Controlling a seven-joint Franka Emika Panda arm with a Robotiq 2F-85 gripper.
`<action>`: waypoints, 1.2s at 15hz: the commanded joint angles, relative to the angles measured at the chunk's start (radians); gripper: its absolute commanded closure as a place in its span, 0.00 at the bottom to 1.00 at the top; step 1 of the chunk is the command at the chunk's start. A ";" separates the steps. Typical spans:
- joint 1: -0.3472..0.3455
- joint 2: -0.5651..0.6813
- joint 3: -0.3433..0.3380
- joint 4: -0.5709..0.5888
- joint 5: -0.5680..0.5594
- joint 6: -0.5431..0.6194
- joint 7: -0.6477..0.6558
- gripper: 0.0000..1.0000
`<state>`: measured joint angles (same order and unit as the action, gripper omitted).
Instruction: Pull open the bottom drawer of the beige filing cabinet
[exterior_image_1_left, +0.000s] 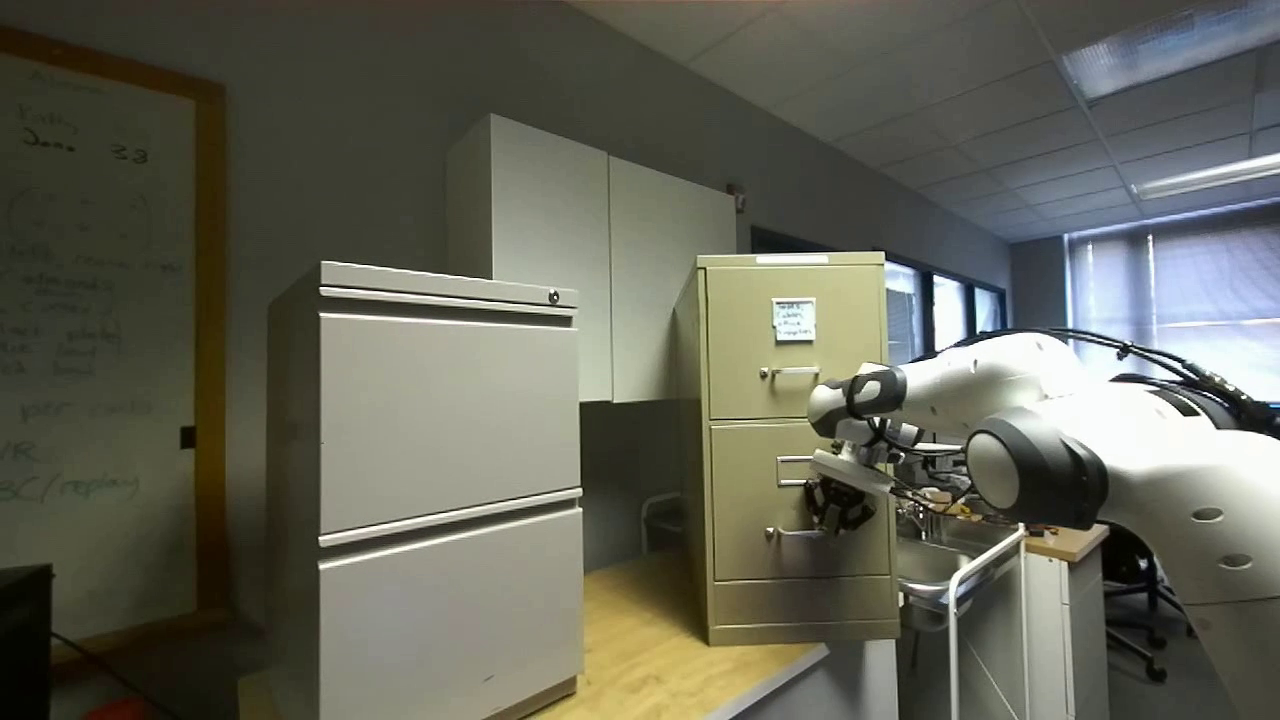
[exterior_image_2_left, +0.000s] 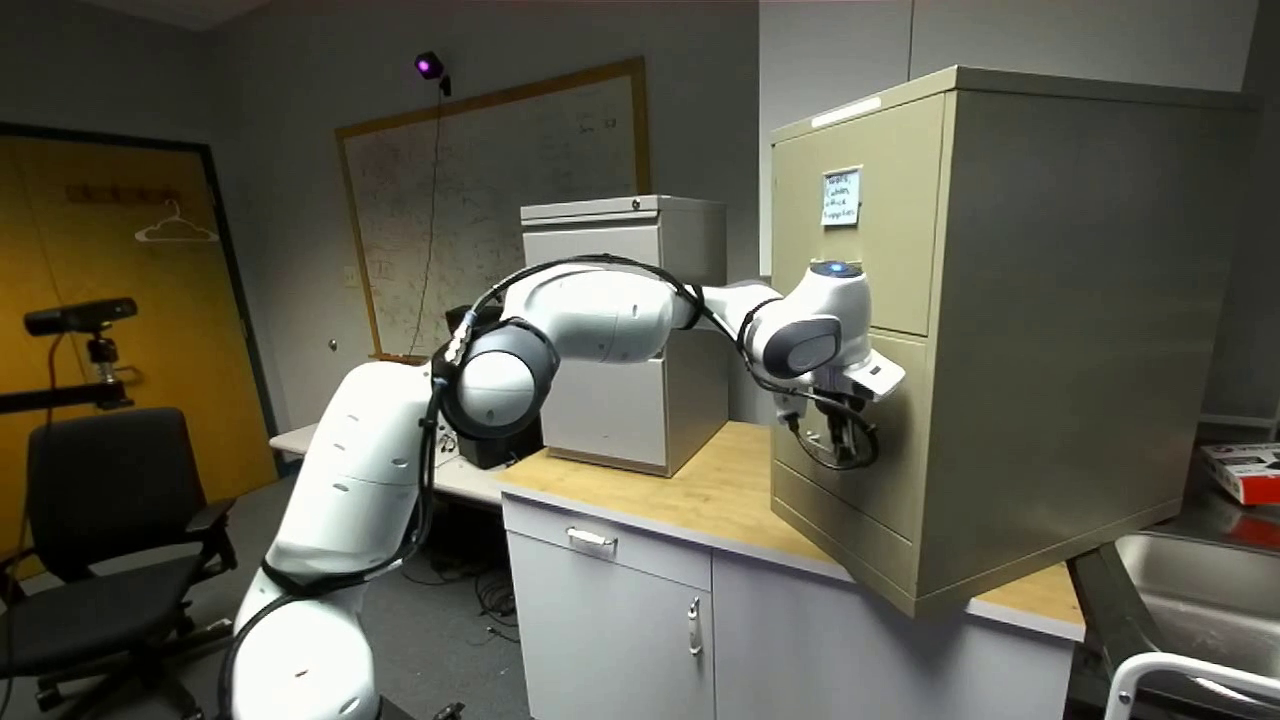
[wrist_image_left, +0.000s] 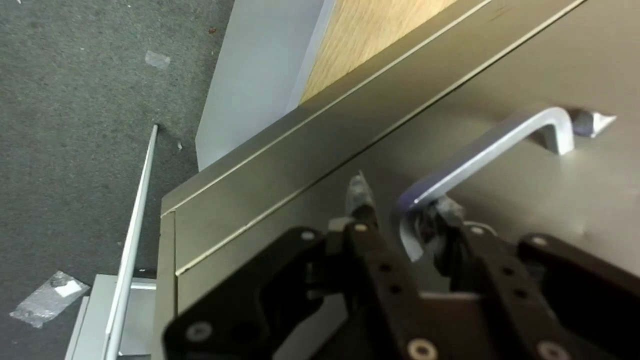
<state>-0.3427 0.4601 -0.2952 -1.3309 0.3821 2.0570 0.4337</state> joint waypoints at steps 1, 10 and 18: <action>-0.061 0.054 0.047 0.097 0.015 -0.106 -0.080 0.93; -0.106 0.045 0.118 0.156 0.031 -0.156 -0.263 0.96; -0.090 -0.165 0.120 -0.243 0.077 0.048 -0.487 0.96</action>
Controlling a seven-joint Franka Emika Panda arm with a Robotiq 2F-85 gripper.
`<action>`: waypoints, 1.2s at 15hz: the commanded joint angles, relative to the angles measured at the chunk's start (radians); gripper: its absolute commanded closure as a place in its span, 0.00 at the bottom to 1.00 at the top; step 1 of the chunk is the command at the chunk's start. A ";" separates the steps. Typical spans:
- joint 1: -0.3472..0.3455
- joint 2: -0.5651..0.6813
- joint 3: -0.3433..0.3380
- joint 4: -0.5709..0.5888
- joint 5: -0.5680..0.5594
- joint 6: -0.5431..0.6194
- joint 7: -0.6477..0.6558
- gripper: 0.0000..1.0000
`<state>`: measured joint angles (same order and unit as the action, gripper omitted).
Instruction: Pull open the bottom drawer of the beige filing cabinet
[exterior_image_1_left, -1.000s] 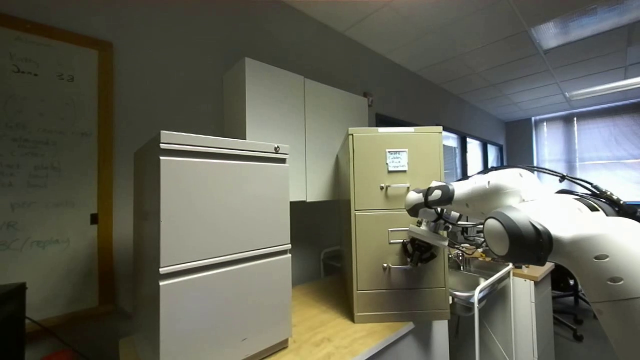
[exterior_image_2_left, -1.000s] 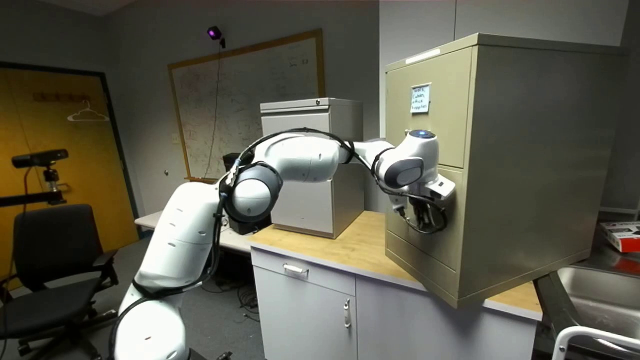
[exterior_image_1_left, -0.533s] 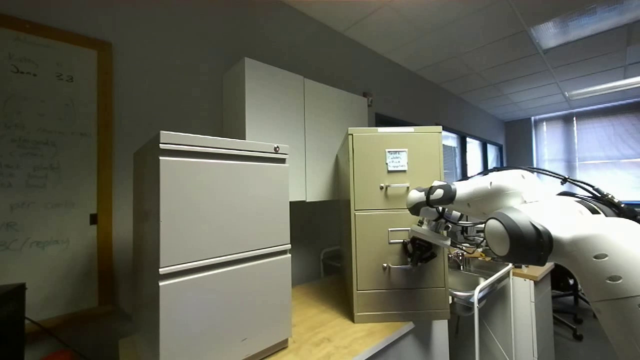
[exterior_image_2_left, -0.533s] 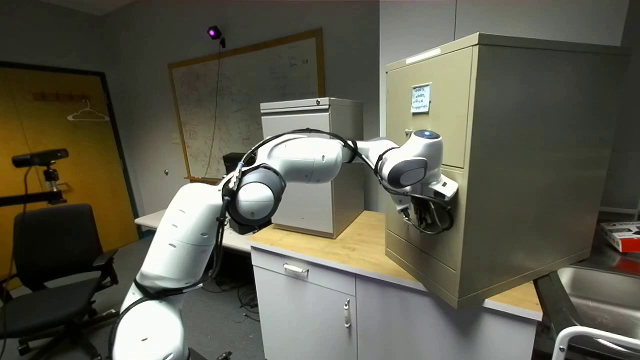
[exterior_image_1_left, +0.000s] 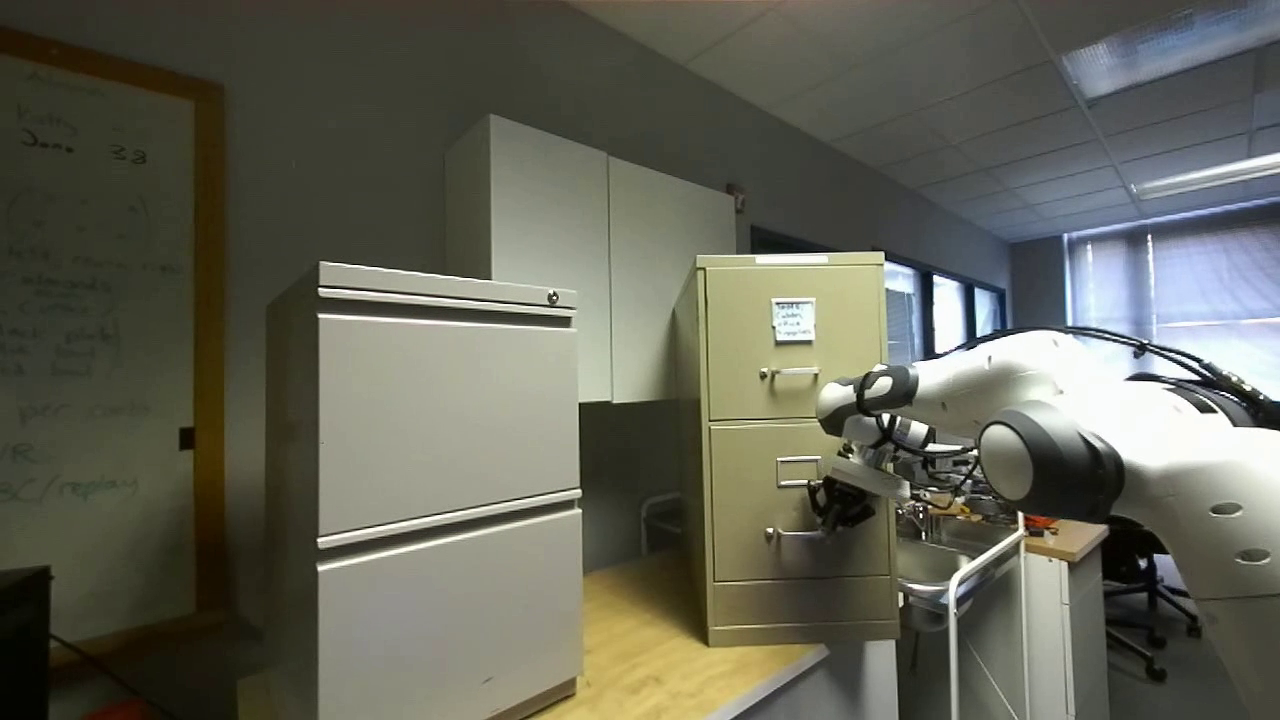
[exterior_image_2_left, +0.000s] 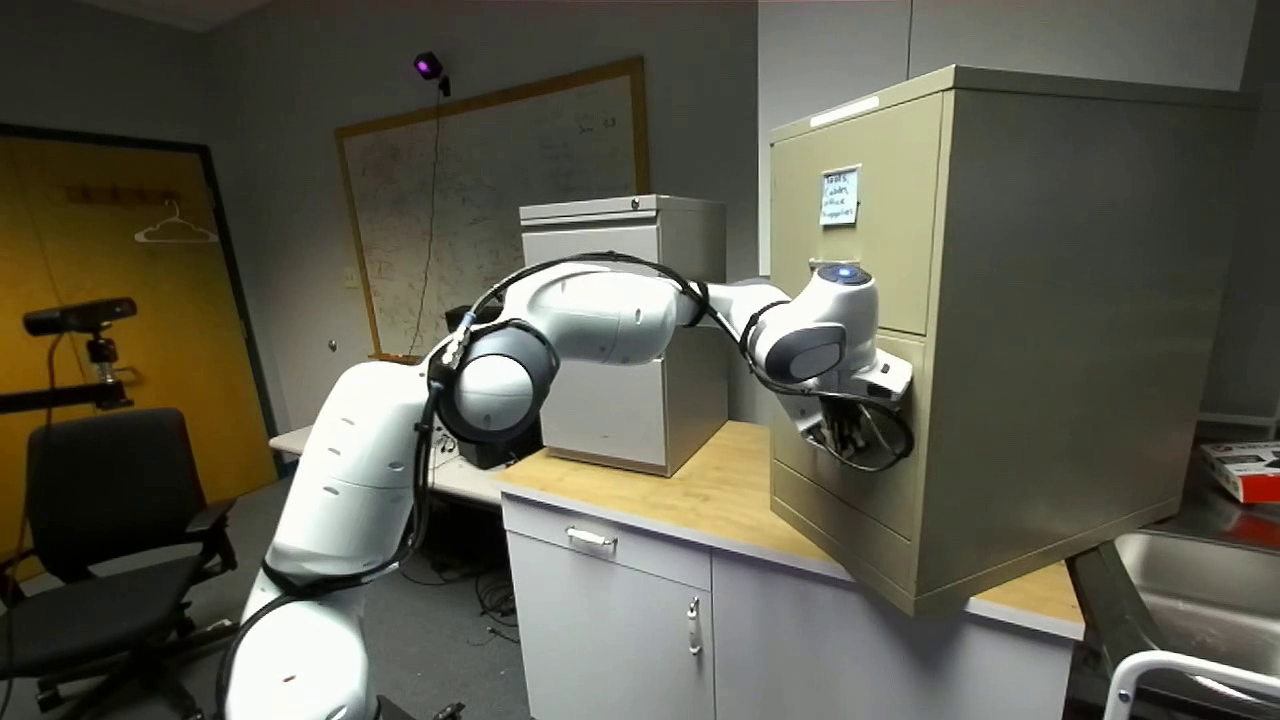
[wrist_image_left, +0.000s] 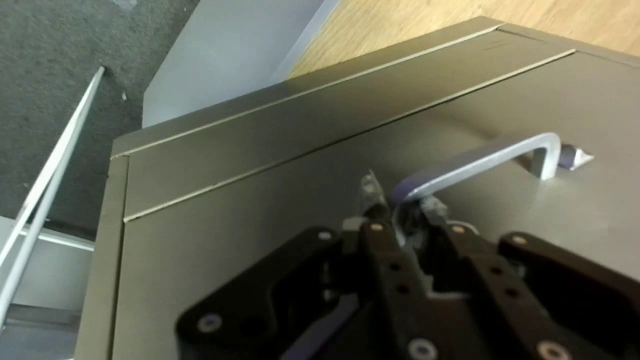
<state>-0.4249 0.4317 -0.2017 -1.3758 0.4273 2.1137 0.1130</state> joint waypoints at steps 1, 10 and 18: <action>-0.010 -0.150 0.031 -0.231 0.052 0.020 -0.213 0.96; -0.042 -0.242 0.047 -0.447 0.313 0.145 -0.482 0.96; -0.014 -0.396 -0.016 -0.654 0.381 0.098 -0.562 0.96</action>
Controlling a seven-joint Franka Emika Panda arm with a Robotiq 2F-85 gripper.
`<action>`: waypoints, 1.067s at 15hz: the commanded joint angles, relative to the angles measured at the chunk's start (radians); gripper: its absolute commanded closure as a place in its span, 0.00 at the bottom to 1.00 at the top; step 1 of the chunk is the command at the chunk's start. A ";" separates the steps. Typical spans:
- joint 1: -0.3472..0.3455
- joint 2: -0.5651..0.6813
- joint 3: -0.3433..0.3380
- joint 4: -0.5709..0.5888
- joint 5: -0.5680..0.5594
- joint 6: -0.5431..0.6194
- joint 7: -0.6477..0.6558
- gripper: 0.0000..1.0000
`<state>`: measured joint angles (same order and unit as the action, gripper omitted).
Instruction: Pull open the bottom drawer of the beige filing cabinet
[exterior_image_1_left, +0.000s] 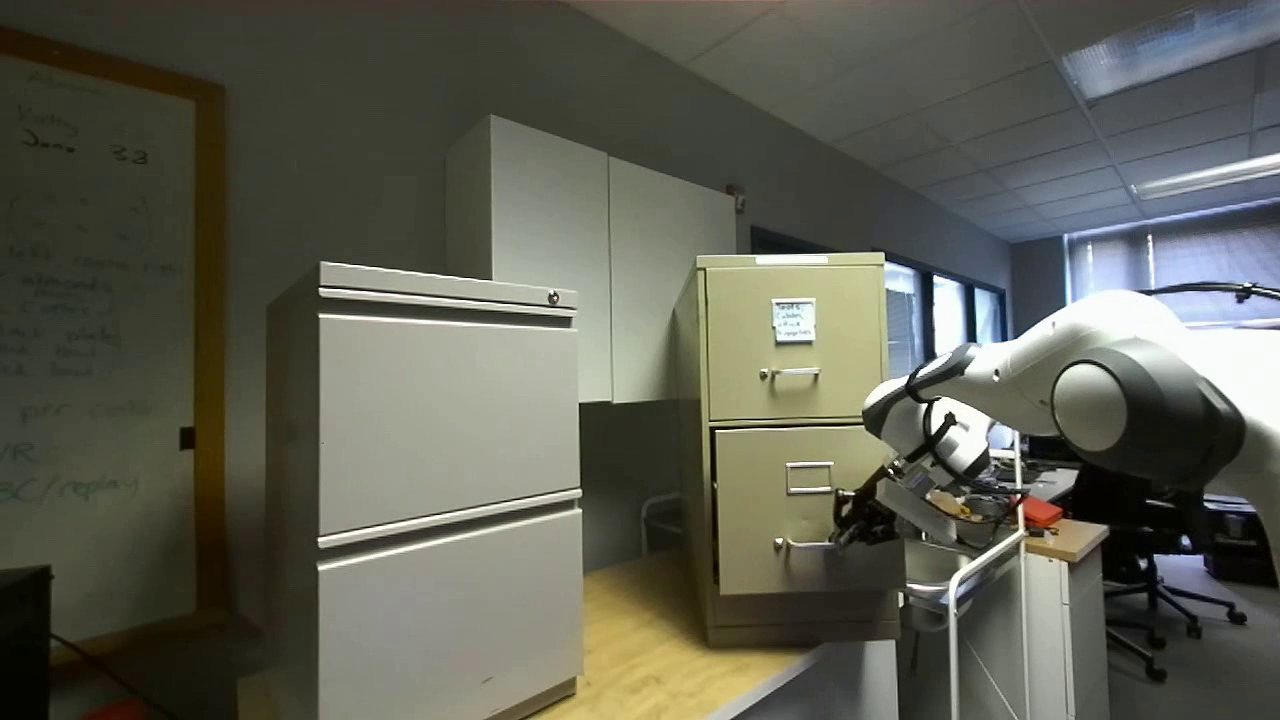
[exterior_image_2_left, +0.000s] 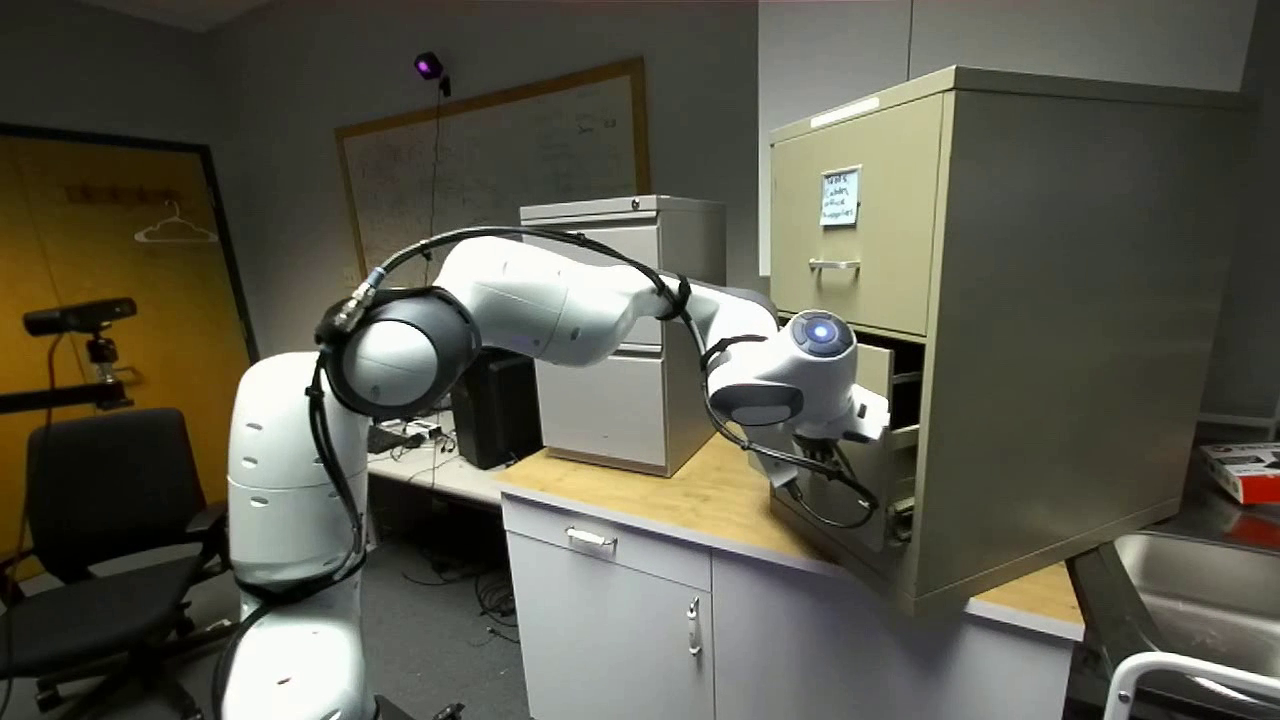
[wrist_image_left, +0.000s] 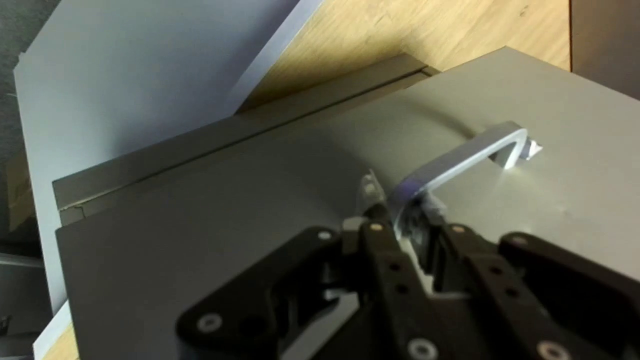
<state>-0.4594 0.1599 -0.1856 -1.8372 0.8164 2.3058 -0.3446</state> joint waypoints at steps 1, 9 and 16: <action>0.027 -0.152 -0.042 -0.223 -0.014 -0.104 -0.107 0.96; 0.082 -0.393 -0.120 -0.487 -0.094 -0.182 -0.116 0.96; 0.094 -0.611 -0.166 -0.709 -0.189 -0.207 -0.093 0.59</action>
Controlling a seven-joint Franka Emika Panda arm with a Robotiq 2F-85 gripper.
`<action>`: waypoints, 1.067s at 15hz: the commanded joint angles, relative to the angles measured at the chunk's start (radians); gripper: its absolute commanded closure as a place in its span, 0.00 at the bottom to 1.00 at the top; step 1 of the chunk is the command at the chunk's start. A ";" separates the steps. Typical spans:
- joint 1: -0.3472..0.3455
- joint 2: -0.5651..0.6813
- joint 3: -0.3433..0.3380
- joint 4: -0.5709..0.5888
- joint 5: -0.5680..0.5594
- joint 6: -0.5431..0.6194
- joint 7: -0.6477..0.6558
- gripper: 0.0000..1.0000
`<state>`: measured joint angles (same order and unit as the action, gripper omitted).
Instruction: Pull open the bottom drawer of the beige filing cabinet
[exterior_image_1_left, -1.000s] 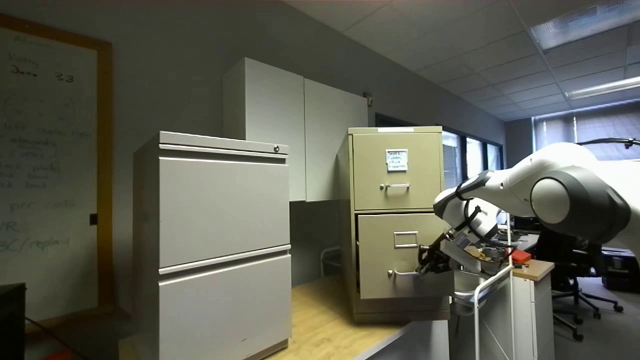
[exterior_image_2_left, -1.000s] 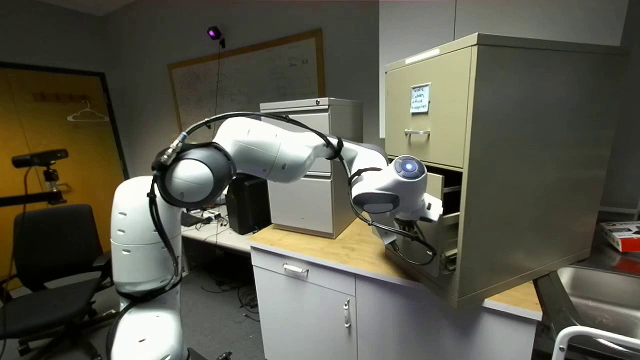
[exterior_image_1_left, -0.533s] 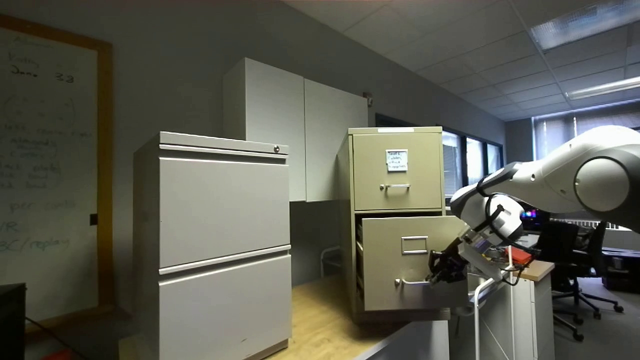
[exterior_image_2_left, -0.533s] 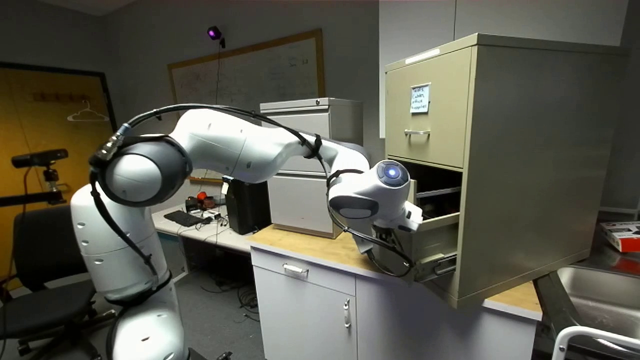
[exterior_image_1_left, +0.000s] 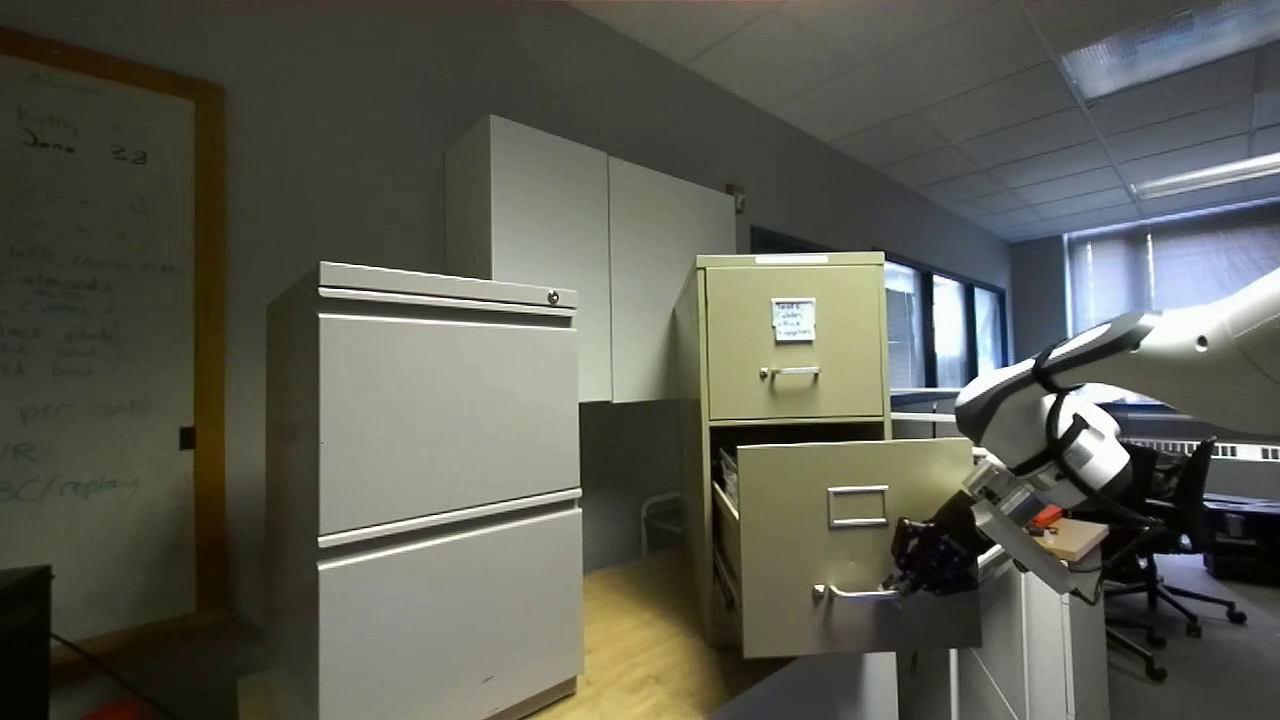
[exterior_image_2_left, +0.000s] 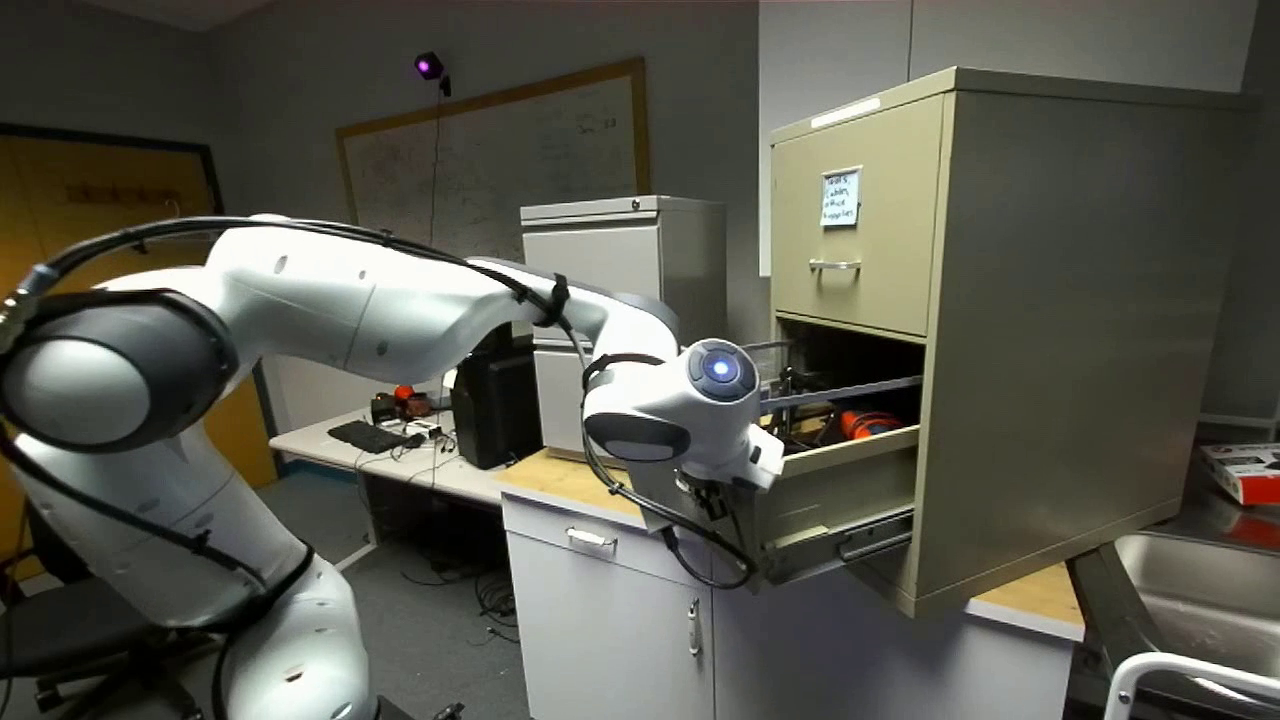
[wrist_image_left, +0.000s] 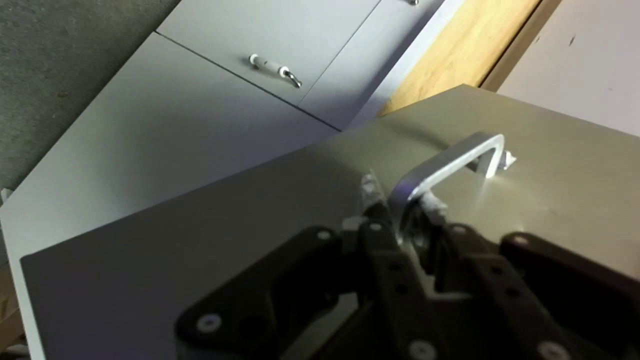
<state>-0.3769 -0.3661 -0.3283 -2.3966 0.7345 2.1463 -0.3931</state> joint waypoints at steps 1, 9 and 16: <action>0.010 -0.115 -0.026 -0.171 -0.123 -0.039 -0.039 0.53; 0.062 -0.301 -0.030 -0.290 -0.126 0.187 -0.017 0.00; 0.179 -0.393 -0.078 -0.288 -0.154 0.230 -0.045 0.00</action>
<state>-0.2327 -0.7108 -0.3830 -2.6896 0.6153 2.3954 -0.4314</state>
